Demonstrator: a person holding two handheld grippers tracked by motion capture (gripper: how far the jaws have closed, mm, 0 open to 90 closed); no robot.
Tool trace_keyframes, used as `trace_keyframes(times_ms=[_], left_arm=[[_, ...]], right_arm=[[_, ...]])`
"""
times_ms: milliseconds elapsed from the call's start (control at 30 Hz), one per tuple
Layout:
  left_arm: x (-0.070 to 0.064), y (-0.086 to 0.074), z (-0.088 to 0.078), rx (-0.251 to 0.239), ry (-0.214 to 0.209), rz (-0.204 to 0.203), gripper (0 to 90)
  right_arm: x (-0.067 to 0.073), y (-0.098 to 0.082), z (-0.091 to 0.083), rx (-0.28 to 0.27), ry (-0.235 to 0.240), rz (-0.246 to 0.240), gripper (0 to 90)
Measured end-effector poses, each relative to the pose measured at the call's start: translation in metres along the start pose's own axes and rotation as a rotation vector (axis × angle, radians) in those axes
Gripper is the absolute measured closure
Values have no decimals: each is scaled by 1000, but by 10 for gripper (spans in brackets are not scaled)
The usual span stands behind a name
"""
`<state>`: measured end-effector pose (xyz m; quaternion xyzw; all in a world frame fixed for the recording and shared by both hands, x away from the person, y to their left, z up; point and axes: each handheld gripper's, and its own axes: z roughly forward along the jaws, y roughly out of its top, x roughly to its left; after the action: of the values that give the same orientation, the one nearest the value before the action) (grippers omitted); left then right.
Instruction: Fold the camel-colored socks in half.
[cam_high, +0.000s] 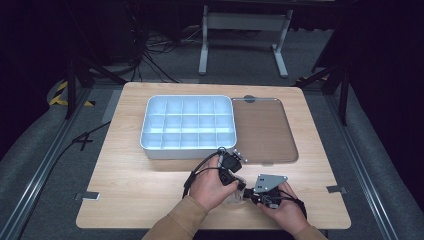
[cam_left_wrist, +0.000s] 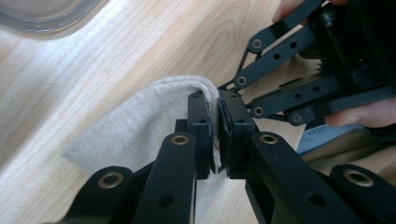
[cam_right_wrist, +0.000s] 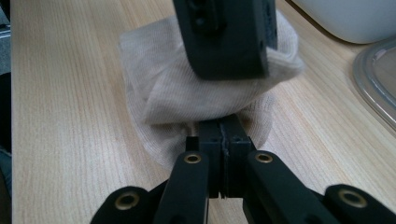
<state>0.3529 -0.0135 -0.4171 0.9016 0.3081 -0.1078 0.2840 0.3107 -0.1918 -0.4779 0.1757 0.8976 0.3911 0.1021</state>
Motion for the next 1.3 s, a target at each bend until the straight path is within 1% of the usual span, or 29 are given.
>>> trace_keyframes(times_ms=[100,133,233,267,300,333,367,433,533,567,633,700,733,833,900,967,1000,1033,1133,1167,1233,1267,1300], left_arm=[[0,0,3,10,-2,7,842],[0,-1,5,22,4,-9,841],[2,-1,6,14,6,-2,840],[2,-1,5,15,7,-5,840],[2,-2,5,15,9,1,840],[2,-2,5,9,6,-6,840],[2,-2,5,9,6,-6,840],[3,-3,4,10,8,-1,838],[3,-4,2,4,8,-10,829],[3,-4,1,2,5,-6,813],[2,-5,0,4,-4,-3,744],[1,-6,-3,0,-16,-1,687],[0,-6,-5,2,-12,9,666],[-1,-9,-15,-19,-3,19,620],[1,-14,-24,-26,2,23,590],[5,-20,-32,-50,19,27,576],[7,-23,-36,-61,25,20,571],[9,-27,-39,-62,35,15,570],[12,-37,-48,-68,73,30,563],[12,-39,-50,-70,79,31,560],[13,-43,-52,-72,87,32,558],[14,-47,-53,-69,96,34,558],[14,-48,-53,-65,101,35,558]], right_arm=[[0,0,0,0,1,4,897],[-1,-1,0,-2,1,12,896],[-1,-1,0,-7,2,8,894],[0,-1,0,-8,-5,3,892],[0,0,0,-6,-7,1,883],[0,0,-1,-3,-9,2,865],[0,0,-1,-3,-9,2,865],[0,3,-4,12,-21,9,813],[-1,5,-10,11,-32,9,792],[-1,5,-13,11,-36,4,792],[-1,6,-18,11,-56,3,791],[-3,7,-24,6,-63,3,789],[-3,7,-27,4,-68,3,788],[-7,10,-37,-13,-90,9,791],[-11,13,-43,-38,-106,13,806],[-15,17,-47,-57,-111,16,813],[-16,19,-48,-67,-108,21,816],[-16,22,-49,-74,-105,19,818],[-15,31,-46,-90,-81,6,820],[-14,35,-44,-88,-71,0,820],[-12,39,-40,-90,-47,0,820],[-10,41,-37,-92,-26,9,820],[-8,44,-33,-88,7,23,822]])
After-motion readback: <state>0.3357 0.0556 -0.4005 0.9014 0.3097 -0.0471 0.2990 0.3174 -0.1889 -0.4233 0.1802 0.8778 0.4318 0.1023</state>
